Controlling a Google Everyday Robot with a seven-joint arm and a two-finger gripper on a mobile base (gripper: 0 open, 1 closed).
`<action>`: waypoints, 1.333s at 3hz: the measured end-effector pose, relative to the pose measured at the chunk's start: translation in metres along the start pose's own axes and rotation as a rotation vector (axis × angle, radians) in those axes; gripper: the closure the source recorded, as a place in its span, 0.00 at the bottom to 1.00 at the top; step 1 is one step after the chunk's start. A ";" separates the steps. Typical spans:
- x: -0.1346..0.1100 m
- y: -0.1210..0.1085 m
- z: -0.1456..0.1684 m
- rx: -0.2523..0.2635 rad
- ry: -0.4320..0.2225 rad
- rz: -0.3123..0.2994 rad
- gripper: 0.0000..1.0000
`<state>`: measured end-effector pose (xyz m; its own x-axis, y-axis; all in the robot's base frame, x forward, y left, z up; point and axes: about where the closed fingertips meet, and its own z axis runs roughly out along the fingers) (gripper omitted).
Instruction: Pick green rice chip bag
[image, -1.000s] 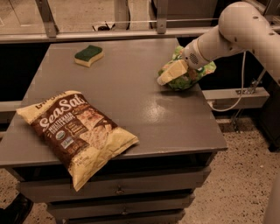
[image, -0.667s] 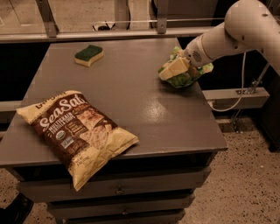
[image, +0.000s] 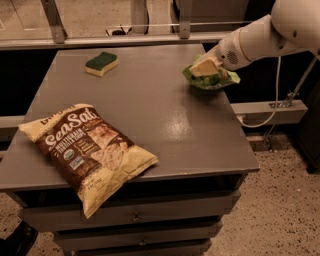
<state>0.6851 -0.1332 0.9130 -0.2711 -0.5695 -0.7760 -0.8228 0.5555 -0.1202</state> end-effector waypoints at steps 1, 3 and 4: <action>-0.009 0.008 -0.008 -0.025 -0.026 -0.031 1.00; -0.068 0.040 -0.044 -0.161 -0.203 -0.165 1.00; -0.084 0.048 -0.052 -0.183 -0.246 -0.204 1.00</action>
Offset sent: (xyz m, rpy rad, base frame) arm -0.0332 0.0329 0.0727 0.1317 -0.1016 0.2583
